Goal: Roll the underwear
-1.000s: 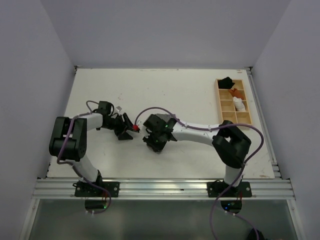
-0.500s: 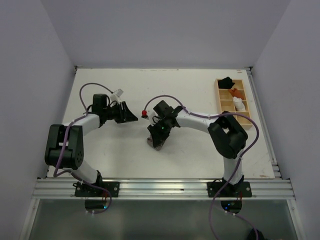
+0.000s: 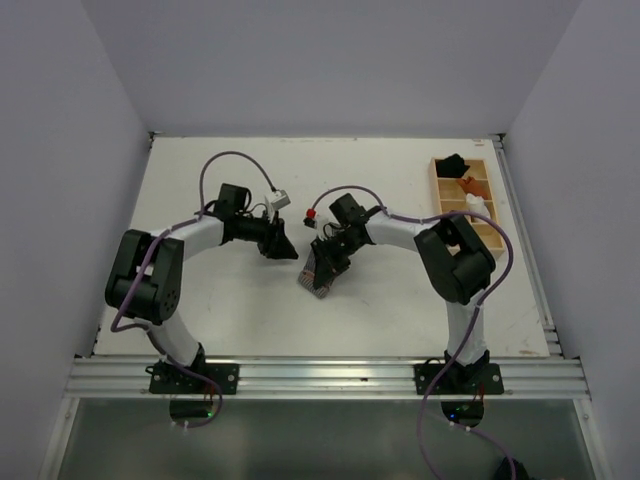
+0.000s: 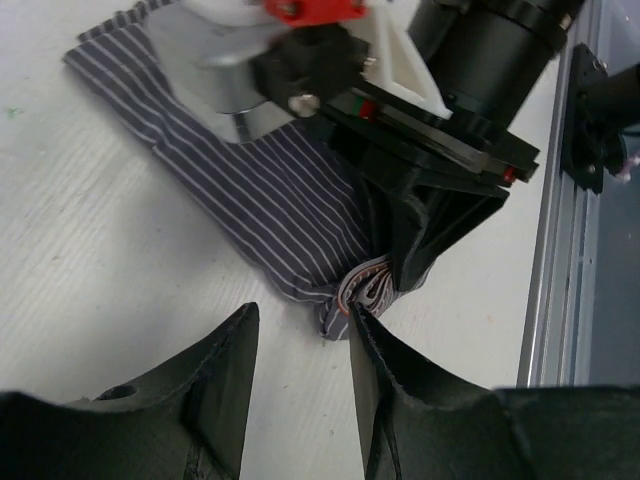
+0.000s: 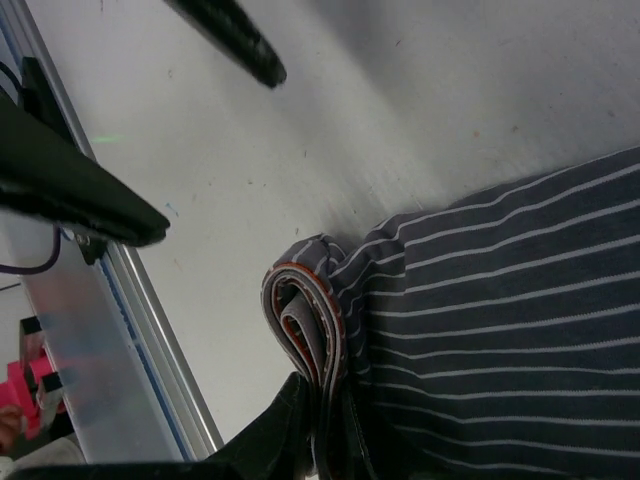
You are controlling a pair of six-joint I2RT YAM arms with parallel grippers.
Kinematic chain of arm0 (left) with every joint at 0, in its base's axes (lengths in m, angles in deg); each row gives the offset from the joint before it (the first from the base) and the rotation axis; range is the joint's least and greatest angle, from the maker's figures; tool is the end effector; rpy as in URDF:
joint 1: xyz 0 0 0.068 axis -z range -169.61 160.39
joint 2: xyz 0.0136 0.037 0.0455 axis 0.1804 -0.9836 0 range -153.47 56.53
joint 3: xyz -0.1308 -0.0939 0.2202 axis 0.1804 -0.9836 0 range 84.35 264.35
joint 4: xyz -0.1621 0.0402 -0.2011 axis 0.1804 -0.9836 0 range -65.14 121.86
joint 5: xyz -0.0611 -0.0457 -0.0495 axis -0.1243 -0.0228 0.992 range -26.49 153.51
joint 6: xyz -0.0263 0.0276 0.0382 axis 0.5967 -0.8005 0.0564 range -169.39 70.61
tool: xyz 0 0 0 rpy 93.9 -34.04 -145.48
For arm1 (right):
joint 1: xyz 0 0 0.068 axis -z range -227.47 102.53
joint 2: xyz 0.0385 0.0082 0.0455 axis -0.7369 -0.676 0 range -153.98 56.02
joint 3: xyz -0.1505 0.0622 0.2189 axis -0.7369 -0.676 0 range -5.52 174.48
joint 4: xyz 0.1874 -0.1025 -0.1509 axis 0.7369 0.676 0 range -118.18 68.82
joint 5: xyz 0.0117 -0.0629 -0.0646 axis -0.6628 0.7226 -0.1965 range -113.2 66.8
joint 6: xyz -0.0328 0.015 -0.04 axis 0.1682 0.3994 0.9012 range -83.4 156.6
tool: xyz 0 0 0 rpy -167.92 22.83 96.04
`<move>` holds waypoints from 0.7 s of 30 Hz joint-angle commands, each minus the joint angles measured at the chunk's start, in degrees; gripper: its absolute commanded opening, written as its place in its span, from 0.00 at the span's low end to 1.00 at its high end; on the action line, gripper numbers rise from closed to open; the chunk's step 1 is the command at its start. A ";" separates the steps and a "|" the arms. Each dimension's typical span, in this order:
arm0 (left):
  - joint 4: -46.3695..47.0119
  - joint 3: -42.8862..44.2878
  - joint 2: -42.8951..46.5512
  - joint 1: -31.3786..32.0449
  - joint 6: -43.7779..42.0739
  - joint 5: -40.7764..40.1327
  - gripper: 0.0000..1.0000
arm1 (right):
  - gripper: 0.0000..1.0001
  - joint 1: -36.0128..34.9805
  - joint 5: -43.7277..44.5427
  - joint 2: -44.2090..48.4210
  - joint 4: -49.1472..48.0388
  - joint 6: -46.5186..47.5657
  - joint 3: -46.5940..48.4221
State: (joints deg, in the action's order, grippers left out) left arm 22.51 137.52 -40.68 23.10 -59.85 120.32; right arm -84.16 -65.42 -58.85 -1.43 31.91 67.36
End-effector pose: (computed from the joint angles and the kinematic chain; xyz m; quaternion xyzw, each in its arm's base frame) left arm 0.3122 -0.1009 0.1731 0.3140 0.7881 -0.4570 0.2673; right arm 0.2983 0.2520 0.1402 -0.3166 0.8630 0.3920 0.0360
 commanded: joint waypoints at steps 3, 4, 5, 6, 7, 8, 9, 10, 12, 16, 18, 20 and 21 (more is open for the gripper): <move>-7.97 4.48 -4.12 1.18 -14.84 7.95 0.44 | 0.00 0.39 -3.13 -1.85 -2.74 -1.28 -1.69; -8.41 4.58 -4.39 1.35 -15.46 8.57 0.44 | 0.00 0.48 -2.87 -1.68 -3.70 -1.72 -2.13; -8.76 4.58 -4.57 1.53 -16.08 9.62 0.44 | 0.00 0.48 -2.87 -1.50 -4.15 -1.99 -2.65; -8.41 4.14 -5.09 1.62 -15.65 9.45 0.44 | 0.00 0.48 -2.78 -1.32 -4.24 -2.08 -2.74; -8.15 3.96 -5.27 1.79 -15.56 9.02 0.44 | 0.00 0.48 -2.87 -1.24 -4.07 -1.99 -2.92; -8.23 3.87 -5.36 2.23 -15.73 8.58 0.45 | 0.00 0.48 -2.78 -1.15 -3.98 -1.73 -2.92; -8.58 3.79 -5.53 2.58 -16.08 8.66 0.45 | 0.00 0.48 -2.52 -1.15 -3.80 -1.64 -2.83; -8.50 3.44 -5.62 2.93 -16.00 8.66 0.45 | 0.00 0.48 -2.61 -1.15 -3.54 -1.55 -2.83; -7.53 2.91 -5.54 3.90 -16.00 8.58 0.45 | 0.00 0.48 -2.78 -1.41 -3.02 -1.20 -2.48; -8.14 2.82 -6.32 5.04 -17.49 8.92 0.46 | 0.00 0.48 -2.87 -1.41 -3.10 -1.73 -1.96; -8.85 2.82 -6.24 5.39 -18.63 9.19 0.46 | 0.00 0.48 -3.22 -1.59 -2.84 -1.82 -1.60; -8.76 2.73 -6.24 5.75 -18.98 8.49 0.46 | 0.00 0.48 -3.48 -1.85 -2.66 -1.73 -1.17; -8.67 2.64 -6.59 5.83 -18.98 8.05 0.46 | 0.00 0.48 -3.57 -1.76 -2.40 -1.73 -1.08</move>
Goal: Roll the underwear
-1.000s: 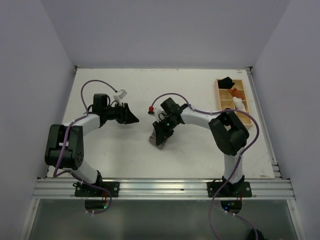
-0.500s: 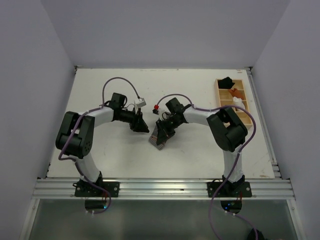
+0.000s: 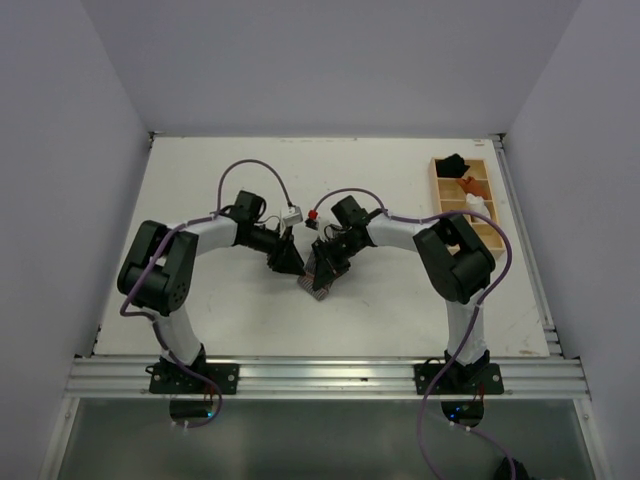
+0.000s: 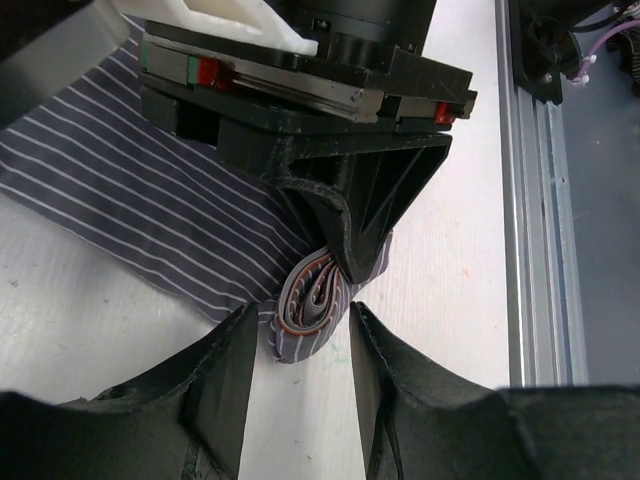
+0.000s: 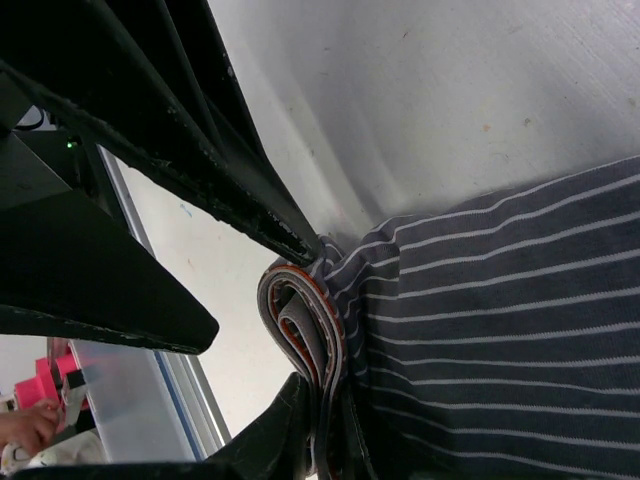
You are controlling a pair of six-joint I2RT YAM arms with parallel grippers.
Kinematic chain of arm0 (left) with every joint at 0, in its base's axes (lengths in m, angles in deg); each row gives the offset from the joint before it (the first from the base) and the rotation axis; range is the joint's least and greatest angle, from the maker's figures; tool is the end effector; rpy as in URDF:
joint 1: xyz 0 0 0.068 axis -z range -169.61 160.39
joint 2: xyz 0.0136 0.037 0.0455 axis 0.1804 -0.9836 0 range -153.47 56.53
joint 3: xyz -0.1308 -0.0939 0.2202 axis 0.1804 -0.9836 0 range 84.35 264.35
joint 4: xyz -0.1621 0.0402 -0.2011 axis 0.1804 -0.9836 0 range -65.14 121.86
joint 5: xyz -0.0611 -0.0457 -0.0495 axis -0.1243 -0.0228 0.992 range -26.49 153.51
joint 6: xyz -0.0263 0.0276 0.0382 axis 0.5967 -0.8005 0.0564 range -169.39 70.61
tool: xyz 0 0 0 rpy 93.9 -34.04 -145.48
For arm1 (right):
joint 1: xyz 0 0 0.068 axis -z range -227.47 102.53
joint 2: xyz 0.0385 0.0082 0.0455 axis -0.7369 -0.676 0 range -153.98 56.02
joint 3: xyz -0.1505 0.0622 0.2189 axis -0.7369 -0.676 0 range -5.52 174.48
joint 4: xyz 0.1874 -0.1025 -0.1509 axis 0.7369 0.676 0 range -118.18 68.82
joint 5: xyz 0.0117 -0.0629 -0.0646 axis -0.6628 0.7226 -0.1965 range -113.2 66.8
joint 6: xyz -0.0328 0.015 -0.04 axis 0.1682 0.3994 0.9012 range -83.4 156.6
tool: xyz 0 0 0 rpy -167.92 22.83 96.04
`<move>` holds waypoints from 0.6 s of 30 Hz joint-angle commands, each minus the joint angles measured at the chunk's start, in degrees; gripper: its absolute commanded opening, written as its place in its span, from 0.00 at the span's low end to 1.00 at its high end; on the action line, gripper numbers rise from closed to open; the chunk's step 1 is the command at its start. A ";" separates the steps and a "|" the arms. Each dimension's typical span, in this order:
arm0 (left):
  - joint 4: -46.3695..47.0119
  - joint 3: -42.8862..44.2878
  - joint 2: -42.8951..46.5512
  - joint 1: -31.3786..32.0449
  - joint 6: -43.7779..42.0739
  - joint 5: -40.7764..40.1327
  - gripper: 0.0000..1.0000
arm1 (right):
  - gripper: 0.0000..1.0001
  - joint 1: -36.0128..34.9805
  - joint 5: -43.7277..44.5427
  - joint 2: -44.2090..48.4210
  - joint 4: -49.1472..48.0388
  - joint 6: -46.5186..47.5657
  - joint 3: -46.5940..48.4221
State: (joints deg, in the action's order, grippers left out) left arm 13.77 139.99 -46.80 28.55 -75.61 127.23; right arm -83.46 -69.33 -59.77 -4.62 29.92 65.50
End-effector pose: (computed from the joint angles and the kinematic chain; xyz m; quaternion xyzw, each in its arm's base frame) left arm 0.3007 -0.1322 0.1477 0.4161 0.7271 -0.5023 0.2140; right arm 0.2986 0.2485 0.1296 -0.2999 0.8556 0.4214 0.0212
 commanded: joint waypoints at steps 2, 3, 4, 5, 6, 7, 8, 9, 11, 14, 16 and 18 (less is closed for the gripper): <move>-0.54 0.70 -1.60 0.57 -4.01 -0.44 0.46 | 0.00 -0.22 0.16 -0.84 0.97 0.52 0.78; -0.81 0.96 -2.05 0.66 -4.28 -0.53 0.46 | 0.00 -0.22 0.16 -0.84 1.14 0.61 0.78; -0.90 1.31 -2.40 0.74 -4.54 -0.27 0.46 | 0.00 -0.22 0.16 -0.84 1.32 0.87 0.87; -1.51 1.66 -3.01 0.83 -5.33 0.52 0.46 | 0.00 -0.14 0.16 -0.84 1.41 0.96 0.87; -1.69 2.10 -3.19 1.01 -5.60 0.87 0.47 | 0.00 -0.22 -0.01 -0.84 1.50 1.05 0.87; -2.12 2.54 -3.54 1.18 -5.86 0.79 0.47 | 0.00 -0.22 0.07 -0.84 1.58 1.05 0.96; -4.39 3.16 -4.42 1.18 -7.78 0.79 0.47 | 0.00 -0.22 -0.10 -0.93 1.59 1.05 1.05; -5.28 3.86 -4.77 1.18 -8.32 0.70 0.48 | 0.00 -0.22 -0.28 -1.19 1.67 1.05 1.22; -6.08 4.30 -5.47 1.27 -8.67 0.79 0.48 | 0.00 -0.22 -0.37 -1.46 1.94 1.23 1.75; -7.49 5.71 -6.62 1.27 -9.46 0.88 0.47 | 0.00 -0.22 -0.80 -1.81 2.55 1.67 2.63; -8.54 7.02 -7.23 1.27 -9.73 0.79 0.43 | 0.00 -0.22 -1.07 -2.25 3.17 2.10 3.41; -9.59 7.82 -8.29 1.45 -10.78 0.87 0.37 | 0.00 -0.22 -1.07 -2.69 3.69 2.46 3.94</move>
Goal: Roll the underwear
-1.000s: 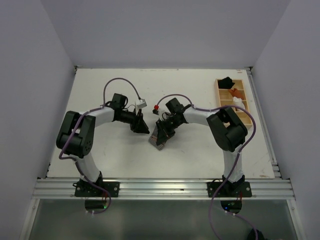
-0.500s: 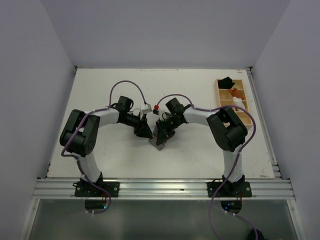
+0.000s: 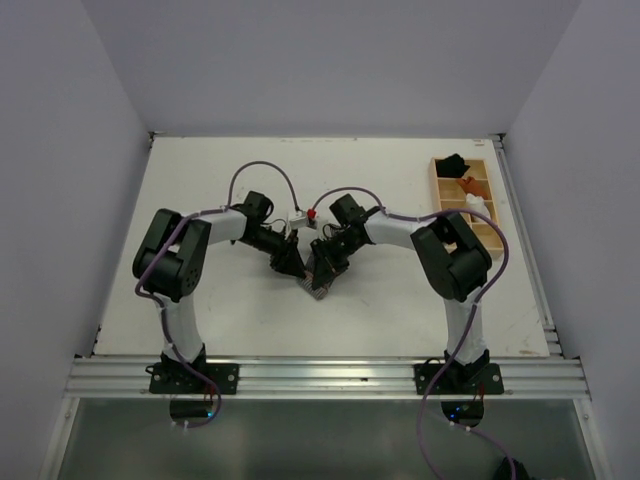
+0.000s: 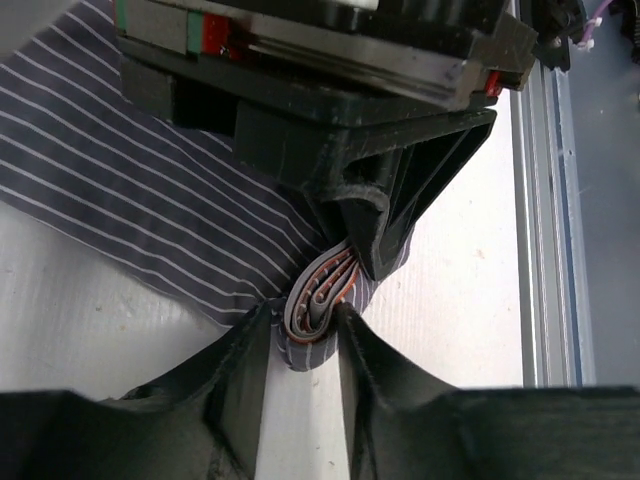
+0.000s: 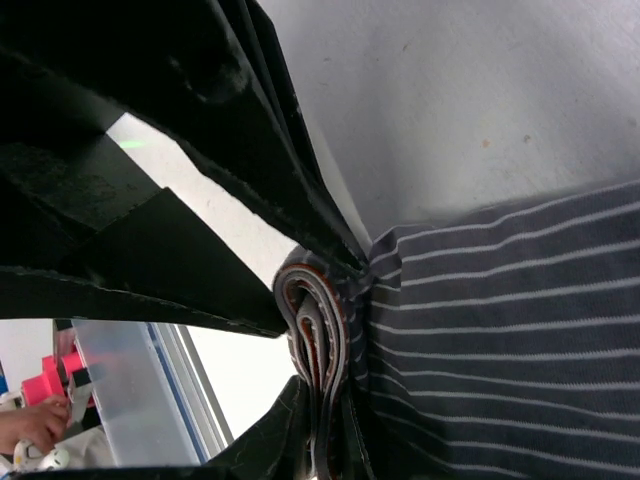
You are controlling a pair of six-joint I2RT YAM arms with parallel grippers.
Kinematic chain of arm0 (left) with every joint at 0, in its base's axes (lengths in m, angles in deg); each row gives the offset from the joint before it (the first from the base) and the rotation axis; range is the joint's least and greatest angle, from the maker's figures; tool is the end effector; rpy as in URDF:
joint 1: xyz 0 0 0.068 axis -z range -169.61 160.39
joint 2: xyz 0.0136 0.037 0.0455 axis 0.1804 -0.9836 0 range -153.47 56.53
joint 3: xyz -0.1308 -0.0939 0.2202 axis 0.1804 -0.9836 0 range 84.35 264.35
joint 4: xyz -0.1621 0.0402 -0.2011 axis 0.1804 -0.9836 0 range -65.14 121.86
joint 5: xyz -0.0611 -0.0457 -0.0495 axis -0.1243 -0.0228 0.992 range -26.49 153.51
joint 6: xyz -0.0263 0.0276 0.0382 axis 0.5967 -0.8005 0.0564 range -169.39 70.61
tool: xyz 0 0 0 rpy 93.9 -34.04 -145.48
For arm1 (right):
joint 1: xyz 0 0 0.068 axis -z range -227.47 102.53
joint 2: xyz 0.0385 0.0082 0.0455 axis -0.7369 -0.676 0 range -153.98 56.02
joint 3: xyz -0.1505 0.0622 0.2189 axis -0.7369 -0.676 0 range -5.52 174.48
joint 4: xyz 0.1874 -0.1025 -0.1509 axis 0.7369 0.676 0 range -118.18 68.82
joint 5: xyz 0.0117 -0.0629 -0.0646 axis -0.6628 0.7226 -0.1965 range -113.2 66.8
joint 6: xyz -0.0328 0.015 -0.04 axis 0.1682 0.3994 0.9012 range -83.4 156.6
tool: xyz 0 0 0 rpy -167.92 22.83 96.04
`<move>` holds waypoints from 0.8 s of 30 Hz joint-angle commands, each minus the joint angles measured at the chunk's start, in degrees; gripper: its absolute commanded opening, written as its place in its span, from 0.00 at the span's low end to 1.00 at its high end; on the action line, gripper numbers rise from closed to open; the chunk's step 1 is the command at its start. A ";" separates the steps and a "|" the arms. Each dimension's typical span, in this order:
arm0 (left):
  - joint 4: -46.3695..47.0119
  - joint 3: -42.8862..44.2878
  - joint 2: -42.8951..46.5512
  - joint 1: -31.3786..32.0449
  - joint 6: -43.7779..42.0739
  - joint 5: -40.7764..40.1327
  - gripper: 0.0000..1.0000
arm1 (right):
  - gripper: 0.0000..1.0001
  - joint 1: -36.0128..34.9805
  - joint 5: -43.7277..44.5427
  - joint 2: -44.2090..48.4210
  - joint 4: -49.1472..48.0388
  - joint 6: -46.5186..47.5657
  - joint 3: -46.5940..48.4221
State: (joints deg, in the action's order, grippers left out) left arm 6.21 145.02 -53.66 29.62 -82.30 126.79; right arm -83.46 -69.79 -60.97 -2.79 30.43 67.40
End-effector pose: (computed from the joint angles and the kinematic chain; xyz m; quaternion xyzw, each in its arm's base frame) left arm 0.3094 -0.1416 0.1268 0.4318 0.7286 -0.5034 0.1710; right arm 0.3022 0.2514 0.1293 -0.3007 0.8552 0.4220 0.0129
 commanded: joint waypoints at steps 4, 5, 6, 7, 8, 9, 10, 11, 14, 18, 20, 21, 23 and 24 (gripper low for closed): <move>-4.22 5.16 -3.45 0.81 -4.62 0.96 0.19 | 0.05 -0.14 0.79 -1.05 2.47 1.52 2.40; -4.49 5.60 -4.23 0.99 -4.54 0.87 0.16 | 0.07 -0.14 1.93 -0.79 2.47 1.43 2.31; -5.11 6.04 -4.76 1.25 -4.88 0.87 0.10 | 0.10 -0.22 2.37 -0.52 2.56 0.99 2.31; -5.90 6.31 -5.38 1.34 -5.15 0.44 0.08 | 0.12 -0.22 2.73 0.09 2.39 0.73 2.31; -6.16 6.66 -5.56 1.52 -5.06 0.26 0.06 | 0.14 -0.22 3.86 0.36 2.39 0.46 2.13; -6.34 6.75 -5.65 1.78 -5.24 0.00 0.03 | 0.17 -0.22 4.74 0.53 2.30 0.03 2.05; -6.43 6.66 -5.65 1.96 -5.15 -0.44 0.02 | 0.18 -0.14 5.19 0.71 2.21 -0.41 1.87; -6.43 6.66 -5.65 2.05 -4.98 -0.88 0.01 | 0.20 -0.14 5.63 1.32 2.21 -0.59 1.61; -6.34 6.75 -6.00 2.31 -4.10 -2.46 0.00 | 0.27 -0.14 7.82 3.16 0.99 -1.64 0.03; -6.34 7.80 -6.70 2.66 -3.13 -4.13 0.00 | 0.32 -0.22 12.56 5.72 -0.07 -3.92 -1.64; -6.69 8.24 -7.23 2.92 -2.87 -4.75 0.00 | 0.34 -0.22 13.89 6.77 -1.21 -4.98 -2.08; -6.69 8.50 -7.40 3.10 -2.87 -4.93 0.00 | 0.34 -0.22 14.59 7.99 -1.83 -6.21 -2.96; -6.70 8.94 -7.84 3.45 -2.43 -5.54 0.00 | 0.36 -0.22 15.12 9.05 -3.40 -7.09 -3.75; -6.52 8.95 -7.85 3.45 -2.25 -5.89 0.00 | 0.38 -0.22 15.12 9.84 -3.68 -7.79 -4.45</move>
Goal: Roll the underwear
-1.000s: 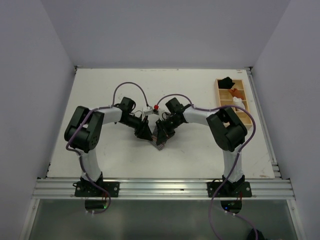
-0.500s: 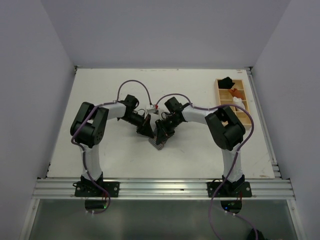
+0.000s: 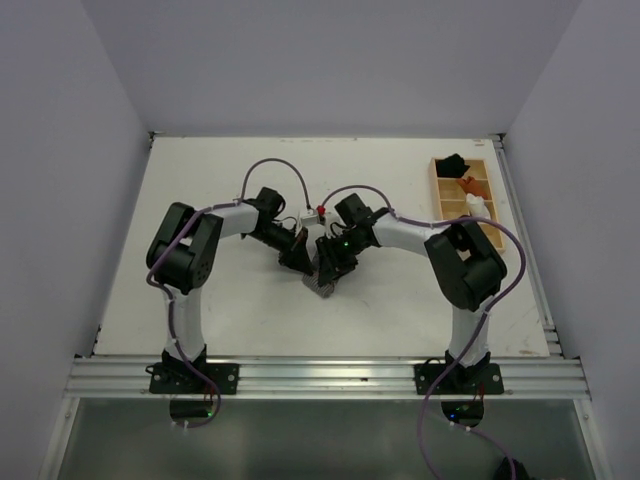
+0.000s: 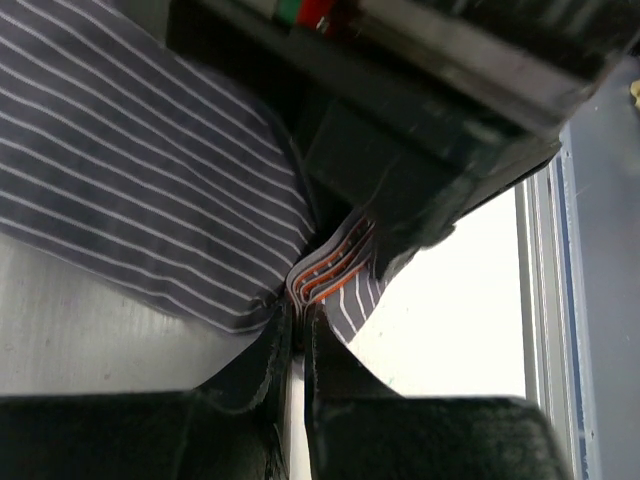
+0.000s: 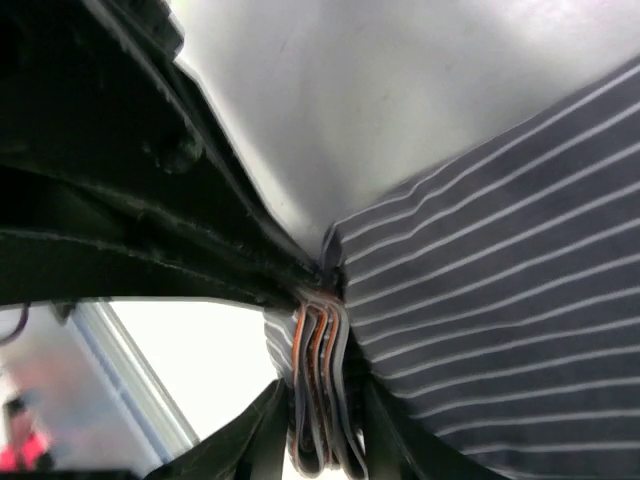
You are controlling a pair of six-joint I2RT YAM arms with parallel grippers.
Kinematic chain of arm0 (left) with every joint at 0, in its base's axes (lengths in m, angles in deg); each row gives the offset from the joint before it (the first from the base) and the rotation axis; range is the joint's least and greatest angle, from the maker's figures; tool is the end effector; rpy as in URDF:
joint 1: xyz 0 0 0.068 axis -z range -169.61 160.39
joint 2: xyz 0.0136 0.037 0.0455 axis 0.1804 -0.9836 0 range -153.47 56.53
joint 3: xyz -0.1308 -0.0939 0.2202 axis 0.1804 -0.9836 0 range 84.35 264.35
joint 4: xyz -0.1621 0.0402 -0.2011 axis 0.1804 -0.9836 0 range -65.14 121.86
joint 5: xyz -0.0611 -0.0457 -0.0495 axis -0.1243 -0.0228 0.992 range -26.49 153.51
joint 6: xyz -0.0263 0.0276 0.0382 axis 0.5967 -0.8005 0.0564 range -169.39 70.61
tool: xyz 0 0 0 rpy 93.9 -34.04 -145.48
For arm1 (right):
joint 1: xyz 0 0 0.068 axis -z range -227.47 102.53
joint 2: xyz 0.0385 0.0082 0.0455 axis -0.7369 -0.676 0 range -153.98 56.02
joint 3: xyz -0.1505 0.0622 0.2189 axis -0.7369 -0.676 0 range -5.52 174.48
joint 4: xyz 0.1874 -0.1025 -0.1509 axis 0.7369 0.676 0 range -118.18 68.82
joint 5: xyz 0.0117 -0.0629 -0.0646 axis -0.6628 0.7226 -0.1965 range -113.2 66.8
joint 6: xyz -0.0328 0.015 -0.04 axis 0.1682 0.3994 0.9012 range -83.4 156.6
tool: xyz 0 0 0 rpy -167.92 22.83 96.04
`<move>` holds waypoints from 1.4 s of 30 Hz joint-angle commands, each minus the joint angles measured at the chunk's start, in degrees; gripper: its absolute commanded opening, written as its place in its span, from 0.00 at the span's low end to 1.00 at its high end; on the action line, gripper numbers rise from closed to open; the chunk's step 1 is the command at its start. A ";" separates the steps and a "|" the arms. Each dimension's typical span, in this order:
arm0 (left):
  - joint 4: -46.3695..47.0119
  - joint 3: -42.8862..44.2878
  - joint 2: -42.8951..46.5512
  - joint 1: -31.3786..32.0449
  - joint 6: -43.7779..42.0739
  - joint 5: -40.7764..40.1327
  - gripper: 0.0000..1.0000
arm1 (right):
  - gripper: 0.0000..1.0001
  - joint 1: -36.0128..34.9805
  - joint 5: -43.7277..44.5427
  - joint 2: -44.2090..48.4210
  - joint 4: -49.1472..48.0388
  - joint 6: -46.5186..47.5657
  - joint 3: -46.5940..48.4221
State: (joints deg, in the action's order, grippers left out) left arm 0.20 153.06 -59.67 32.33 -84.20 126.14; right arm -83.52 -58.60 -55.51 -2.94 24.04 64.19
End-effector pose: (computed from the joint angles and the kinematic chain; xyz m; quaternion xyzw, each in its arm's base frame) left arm 0.3252 -0.1650 0.1215 0.4474 0.7250 -0.5051 0.1382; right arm 0.2949 0.2401 0.1456 -0.2492 0.9018 0.3496 0.0501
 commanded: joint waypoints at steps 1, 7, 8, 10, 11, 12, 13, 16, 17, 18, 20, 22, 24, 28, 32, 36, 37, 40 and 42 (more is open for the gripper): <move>-0.60 0.90 -2.10 0.83 -0.18 -5.67 0.00 | 0.39 -0.16 4.19 4.73 -3.79 -1.42 -1.33; -0.07 0.90 -2.19 1.18 0.26 -6.82 0.00 | 0.42 -0.16 6.92 7.45 -4.40 -2.64 -3.79; -0.07 0.99 -2.19 1.27 0.35 -6.91 0.00 | 0.42 -0.24 7.96 8.16 -5.36 -3.00 -4.40; 0.02 1.08 -2.19 1.27 0.62 -7.26 0.00 | 0.43 -0.16 8.85 9.74 -6.07 -4.32 -6.16; 0.11 1.16 -2.27 1.36 0.70 -7.43 0.00 | 0.43 -0.16 9.99 10.27 -6.51 -4.58 -6.52; 0.02 1.17 -2.27 1.44 0.71 -7.61 0.00 | 0.44 -0.16 10.69 10.62 -6.77 -5.54 -7.39; 0.11 1.08 -2.36 1.36 0.79 -7.87 0.00 | 0.44 -0.16 11.05 11.06 -7.04 -5.81 -7.83; 0.02 1.34 -2.54 1.62 1.14 -8.58 0.00 | 0.46 -0.16 12.37 12.12 -7.13 -6.78 -9.24; 0.02 1.34 -2.62 1.71 1.23 -8.67 0.00 | 0.46 -0.16 12.89 13.08 -7.13 -6.78 -9.94; 0.02 1.52 -2.80 1.71 1.32 -8.84 0.00 | 0.46 -0.16 15.33 13.87 -7.13 -7.48 -10.47; -0.33 1.87 -2.98 1.88 1.58 -9.19 0.00 | 0.46 -0.16 18.94 17.02 -6.34 -8.44 -11.09; -0.42 2.66 -3.33 2.06 1.67 -9.46 0.00 | 0.46 -0.42 25.86 19.58 -5.55 -8.71 -11.18; -0.68 3.10 -3.59 2.15 1.93 -9.89 0.00 | 0.46 -1.21 30.28 23.17 -4.41 -8.02 -10.65; -0.95 3.71 -3.86 2.32 2.55 -10.51 0.00 | 0.47 -8.48 45.20 26.09 -2.47 -3.80 -8.72; -1.12 4.07 -4.29 2.41 3.43 -11.92 0.00 | 0.55 -15.97 49.89 25.75 -2.82 2.26 -6.88; -0.86 4.07 -4.47 2.50 3.87 -12.18 0.00 | 0.56 -20.89 52.27 21.01 -0.72 9.21 -4.06; -0.86 3.98 -4.47 2.41 3.96 -12.36 0.00 | 0.56 -22.29 52.71 19.69 -0.54 10.17 -3.71; -0.86 3.98 -4.65 2.50 4.22 -12.80 0.00 | 0.56 -24.93 54.90 17.40 -0.19 15.09 -1.87; -0.68 4.07 -4.65 2.50 4.40 -12.80 0.00 | 0.56 -25.73 57.62 14.50 0.87 17.47 -0.02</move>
State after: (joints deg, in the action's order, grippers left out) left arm -2.12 156.93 -61.55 34.16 -78.34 121.79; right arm -108.00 -7.19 -38.68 -4.08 34.82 60.41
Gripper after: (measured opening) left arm 0.062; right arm 0.561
